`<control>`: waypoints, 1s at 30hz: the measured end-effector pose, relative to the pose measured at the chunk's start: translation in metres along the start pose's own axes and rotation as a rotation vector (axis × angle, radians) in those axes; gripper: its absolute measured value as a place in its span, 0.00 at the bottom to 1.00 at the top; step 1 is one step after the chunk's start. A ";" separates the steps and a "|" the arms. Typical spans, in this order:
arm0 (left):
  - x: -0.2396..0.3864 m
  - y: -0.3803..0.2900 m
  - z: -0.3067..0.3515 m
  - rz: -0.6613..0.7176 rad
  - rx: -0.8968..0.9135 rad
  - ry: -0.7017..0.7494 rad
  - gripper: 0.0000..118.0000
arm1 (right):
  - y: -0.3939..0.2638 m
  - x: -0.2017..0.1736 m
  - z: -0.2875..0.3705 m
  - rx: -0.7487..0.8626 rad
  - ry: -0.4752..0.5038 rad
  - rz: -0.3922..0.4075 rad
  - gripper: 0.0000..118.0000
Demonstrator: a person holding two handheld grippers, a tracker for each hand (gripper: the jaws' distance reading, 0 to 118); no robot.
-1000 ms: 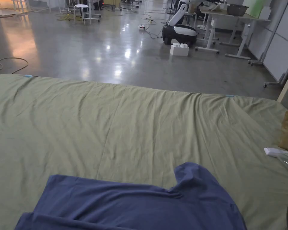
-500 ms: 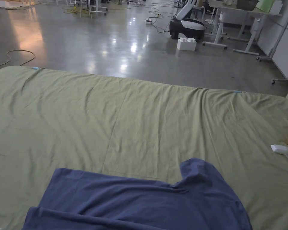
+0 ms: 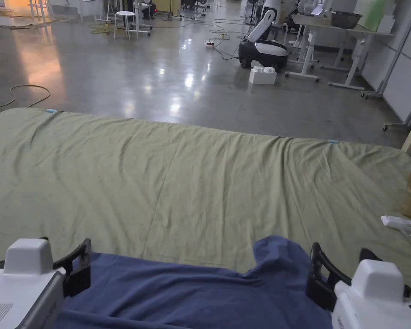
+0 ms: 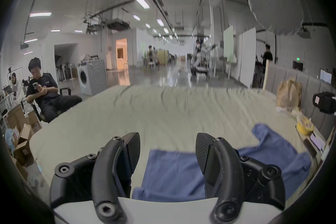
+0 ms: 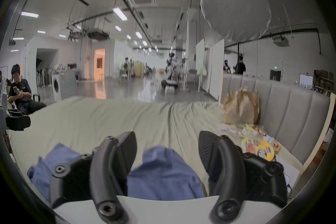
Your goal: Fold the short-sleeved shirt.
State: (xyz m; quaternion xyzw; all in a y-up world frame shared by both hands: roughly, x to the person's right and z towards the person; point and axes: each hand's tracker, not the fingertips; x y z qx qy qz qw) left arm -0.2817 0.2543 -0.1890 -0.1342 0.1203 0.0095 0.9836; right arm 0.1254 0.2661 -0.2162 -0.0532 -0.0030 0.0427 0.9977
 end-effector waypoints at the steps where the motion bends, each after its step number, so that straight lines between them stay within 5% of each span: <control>1: 0.004 0.005 0.001 0.006 0.031 -0.005 0.53 | 0.004 -0.005 0.000 0.043 0.005 0.015 0.55; 3: 0.010 0.011 0.003 0.008 0.066 -0.001 0.45 | 0.006 -0.012 -0.002 0.061 0.004 0.009 0.38; 5: 0.016 0.016 0.005 -0.001 0.094 0.001 0.26 | 0.008 -0.018 -0.005 0.080 0.001 0.010 0.16; 6: 0.019 0.017 0.006 -0.002 0.105 0.007 0.12 | 0.008 -0.020 -0.006 0.085 0.002 0.003 0.12; 9: 0.020 0.019 0.006 -0.011 0.120 0.007 0.05 | 0.009 -0.026 -0.012 0.086 -0.002 -0.009 0.03; 17: 0.004 0.014 -0.015 -0.011 0.061 -0.004 0.03 | 0.007 -0.028 -0.024 0.094 0.005 -0.016 0.01; 26: -0.038 -0.008 -0.127 -0.017 -0.336 -0.088 0.04 | -0.001 -0.015 -0.041 0.025 0.021 0.026 0.01; 29: -0.049 -0.016 -0.169 0.007 -0.465 -0.121 0.29 | -0.008 -0.010 -0.047 -0.009 0.019 0.040 0.01; 30: -0.053 -0.019 -0.181 0.019 -0.487 -0.129 0.29 | -0.010 -0.008 -0.050 -0.021 0.017 0.043 0.01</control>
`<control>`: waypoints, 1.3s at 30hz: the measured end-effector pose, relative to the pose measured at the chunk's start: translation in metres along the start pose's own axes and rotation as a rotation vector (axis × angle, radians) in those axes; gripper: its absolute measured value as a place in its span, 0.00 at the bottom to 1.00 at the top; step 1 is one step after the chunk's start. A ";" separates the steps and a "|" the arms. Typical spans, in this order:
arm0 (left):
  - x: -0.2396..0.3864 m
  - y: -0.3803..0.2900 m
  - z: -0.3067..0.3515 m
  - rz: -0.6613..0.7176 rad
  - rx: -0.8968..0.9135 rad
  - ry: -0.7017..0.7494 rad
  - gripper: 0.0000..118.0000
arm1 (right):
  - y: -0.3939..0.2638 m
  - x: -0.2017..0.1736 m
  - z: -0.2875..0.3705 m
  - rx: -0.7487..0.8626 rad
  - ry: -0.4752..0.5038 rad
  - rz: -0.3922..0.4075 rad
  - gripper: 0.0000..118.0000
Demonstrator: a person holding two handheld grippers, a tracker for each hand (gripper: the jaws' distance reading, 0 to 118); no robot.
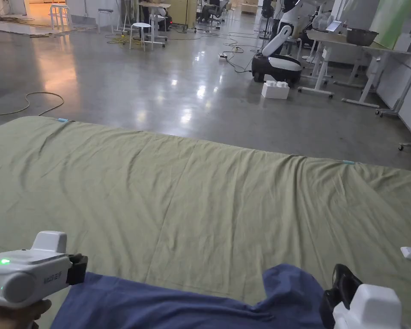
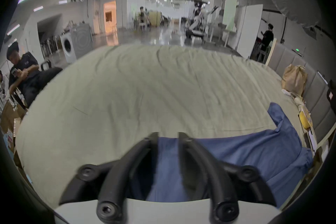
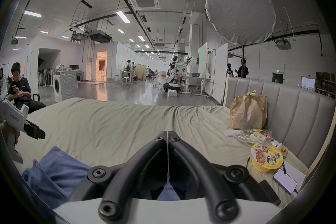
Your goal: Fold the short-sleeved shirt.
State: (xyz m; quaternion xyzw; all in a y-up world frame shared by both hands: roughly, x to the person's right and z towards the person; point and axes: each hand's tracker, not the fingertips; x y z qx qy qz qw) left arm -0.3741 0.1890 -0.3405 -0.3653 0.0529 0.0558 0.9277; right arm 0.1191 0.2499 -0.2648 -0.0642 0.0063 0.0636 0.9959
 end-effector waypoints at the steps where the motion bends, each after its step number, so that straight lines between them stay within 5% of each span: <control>1: -0.004 0.004 -0.012 -0.008 -0.037 -0.015 0.33 | -0.003 0.001 -0.002 -0.020 -0.007 -0.003 0.01; 4: -0.008 0.011 -0.038 -0.012 -0.084 0.041 0.56 | -0.013 0.006 -0.008 -0.054 -0.015 0.005 0.01; 12: -0.007 -0.004 -0.111 -0.039 -0.394 0.095 0.57 | -0.036 0.018 -0.018 -0.147 -0.051 0.011 0.01; 14: -0.004 -0.003 -0.103 -0.041 -0.278 0.086 0.57 | -0.040 0.021 -0.020 -0.159 -0.054 0.011 0.01; 17: -0.002 -0.006 -0.104 -0.036 -0.252 0.098 0.49 | -0.048 0.025 -0.026 -0.193 -0.057 0.007 0.01; 19: 0.005 -0.009 -0.100 -0.060 -0.243 0.088 0.36 | -0.052 0.027 -0.033 -0.226 -0.043 0.013 0.01; 21: 0.013 -0.011 -0.095 -0.106 -0.226 0.070 0.10 | -0.055 0.033 -0.044 -0.254 -0.026 0.009 0.02; 22: 0.015 -0.012 -0.093 -0.124 -0.218 0.058 0.07 | -0.057 0.035 -0.053 -0.292 -0.020 0.021 0.03; 23: 0.019 -0.009 -0.095 -0.109 -0.222 0.053 0.06 | -0.058 0.039 -0.062 -0.327 -0.021 0.022 0.07; 27: 0.011 -0.011 -0.096 0.008 -0.189 0.062 0.05 | -0.065 0.061 -0.109 -0.518 0.006 0.009 0.57; 30: 0.014 -0.013 -0.088 -0.030 -0.176 0.074 0.05 | -0.077 0.072 -0.147 -0.687 0.029 0.036 0.57; 36: 0.011 -0.007 -0.065 -0.011 -0.140 0.075 0.05 | -0.111 0.089 -0.215 -0.865 0.121 -0.109 0.61; 39: 0.013 -0.006 -0.055 -0.040 -0.118 0.072 0.05 | -0.124 0.085 -0.230 -0.908 0.139 -0.075 0.59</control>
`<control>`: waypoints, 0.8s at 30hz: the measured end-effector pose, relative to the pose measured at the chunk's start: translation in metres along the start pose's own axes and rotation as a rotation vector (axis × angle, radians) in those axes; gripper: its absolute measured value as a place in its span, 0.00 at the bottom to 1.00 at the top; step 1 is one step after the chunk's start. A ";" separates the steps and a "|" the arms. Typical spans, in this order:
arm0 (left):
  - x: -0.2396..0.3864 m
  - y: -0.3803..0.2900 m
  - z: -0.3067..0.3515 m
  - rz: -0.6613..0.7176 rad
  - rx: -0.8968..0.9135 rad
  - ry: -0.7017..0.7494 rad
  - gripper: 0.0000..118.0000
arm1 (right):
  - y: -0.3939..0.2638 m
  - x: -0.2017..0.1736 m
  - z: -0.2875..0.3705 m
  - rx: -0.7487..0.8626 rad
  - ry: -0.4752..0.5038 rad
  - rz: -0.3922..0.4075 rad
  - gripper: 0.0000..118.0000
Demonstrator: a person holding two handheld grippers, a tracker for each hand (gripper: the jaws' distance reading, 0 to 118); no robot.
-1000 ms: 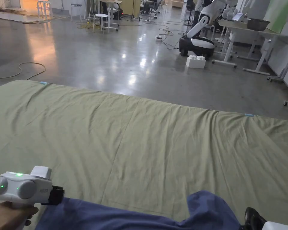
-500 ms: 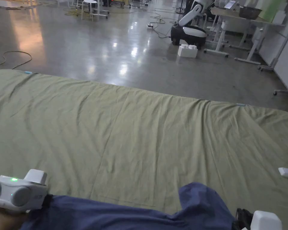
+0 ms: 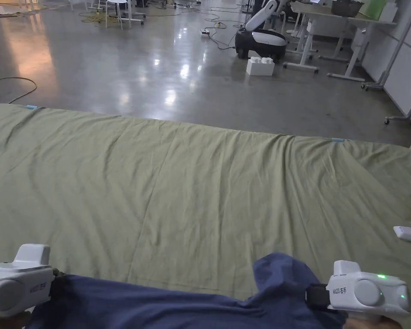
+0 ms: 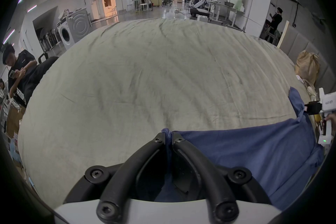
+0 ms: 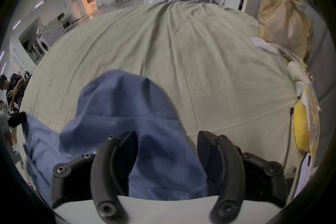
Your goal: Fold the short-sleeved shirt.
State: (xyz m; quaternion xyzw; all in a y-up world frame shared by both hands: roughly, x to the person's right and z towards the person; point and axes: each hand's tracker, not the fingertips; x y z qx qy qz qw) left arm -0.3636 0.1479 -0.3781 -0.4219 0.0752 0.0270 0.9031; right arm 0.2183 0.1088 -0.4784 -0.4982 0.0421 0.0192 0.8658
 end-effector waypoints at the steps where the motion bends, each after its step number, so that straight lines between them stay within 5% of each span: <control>1: 0.000 0.000 0.002 -0.003 -0.006 -0.001 0.05 | -0.002 -0.003 -0.004 -0.008 0.012 0.040 0.49; 4: -0.001 -0.002 0.007 -0.003 0.005 -0.005 0.05 | -0.007 -0.015 -0.002 0.043 -0.026 0.148 0.32; 6: -0.001 -0.005 0.009 -0.005 0.007 -0.005 0.05 | -0.009 -0.015 0.000 0.055 0.010 0.136 0.02; 19: 0.008 -0.009 0.044 0.001 0.171 -0.050 0.05 | -0.048 -0.012 0.126 0.301 0.008 0.124 0.02; 24: -0.023 -0.024 0.120 -0.026 0.256 -0.066 0.05 | -0.076 -0.013 0.184 0.357 -0.002 0.135 0.02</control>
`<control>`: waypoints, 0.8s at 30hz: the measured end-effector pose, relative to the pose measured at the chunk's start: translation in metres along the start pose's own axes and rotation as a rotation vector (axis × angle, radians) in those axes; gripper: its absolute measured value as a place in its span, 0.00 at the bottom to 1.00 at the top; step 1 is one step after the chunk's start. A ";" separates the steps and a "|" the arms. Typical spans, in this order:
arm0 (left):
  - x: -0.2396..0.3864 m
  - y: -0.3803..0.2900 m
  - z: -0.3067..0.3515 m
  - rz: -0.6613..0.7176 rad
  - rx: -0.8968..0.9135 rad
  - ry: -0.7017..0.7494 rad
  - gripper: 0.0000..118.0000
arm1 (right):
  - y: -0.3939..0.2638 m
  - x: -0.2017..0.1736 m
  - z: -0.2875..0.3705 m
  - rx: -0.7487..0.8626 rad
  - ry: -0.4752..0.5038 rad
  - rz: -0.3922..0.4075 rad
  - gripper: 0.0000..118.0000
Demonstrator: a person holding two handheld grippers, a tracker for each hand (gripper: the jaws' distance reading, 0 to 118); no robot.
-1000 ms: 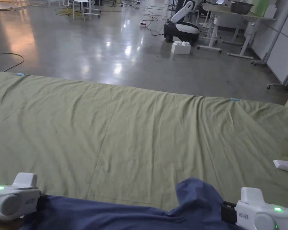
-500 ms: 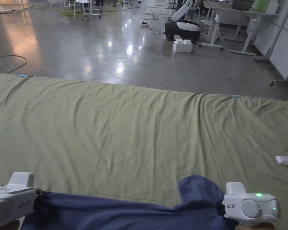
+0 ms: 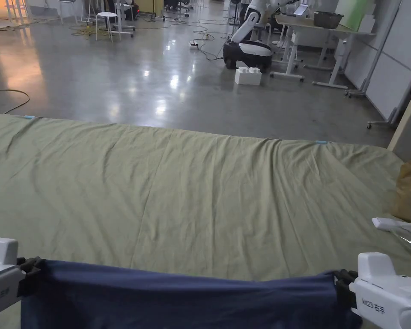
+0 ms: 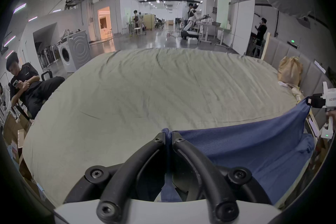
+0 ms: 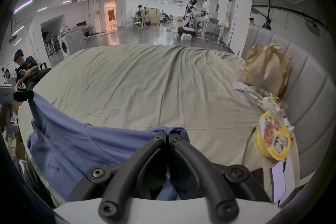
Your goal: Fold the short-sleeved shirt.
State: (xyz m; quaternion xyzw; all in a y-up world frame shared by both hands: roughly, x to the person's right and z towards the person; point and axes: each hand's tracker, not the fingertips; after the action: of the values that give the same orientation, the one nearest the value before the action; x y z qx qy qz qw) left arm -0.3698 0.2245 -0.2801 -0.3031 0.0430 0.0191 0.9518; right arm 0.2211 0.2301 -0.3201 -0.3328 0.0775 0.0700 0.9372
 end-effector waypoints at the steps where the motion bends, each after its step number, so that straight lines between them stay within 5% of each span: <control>1: 0.001 -0.002 0.009 0.007 0.008 -0.009 0.05 | -0.003 -0.001 0.013 0.011 -0.002 0.002 0.02; 11: 0.013 -0.071 0.092 0.039 -0.028 -0.033 0.05 | -0.084 -0.022 0.087 -0.069 -0.022 0.034 0.02; 24: -0.015 -0.170 0.067 -0.014 -0.262 0.012 0.05 | -0.183 -0.040 0.064 -0.239 -0.038 0.046 0.02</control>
State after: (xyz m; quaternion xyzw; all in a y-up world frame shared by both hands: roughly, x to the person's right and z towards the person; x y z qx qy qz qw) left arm -0.3695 0.1245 -0.1267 -0.4254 0.0436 0.0160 0.9038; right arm 0.2221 0.1269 -0.1511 -0.4388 0.0583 0.1065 0.8903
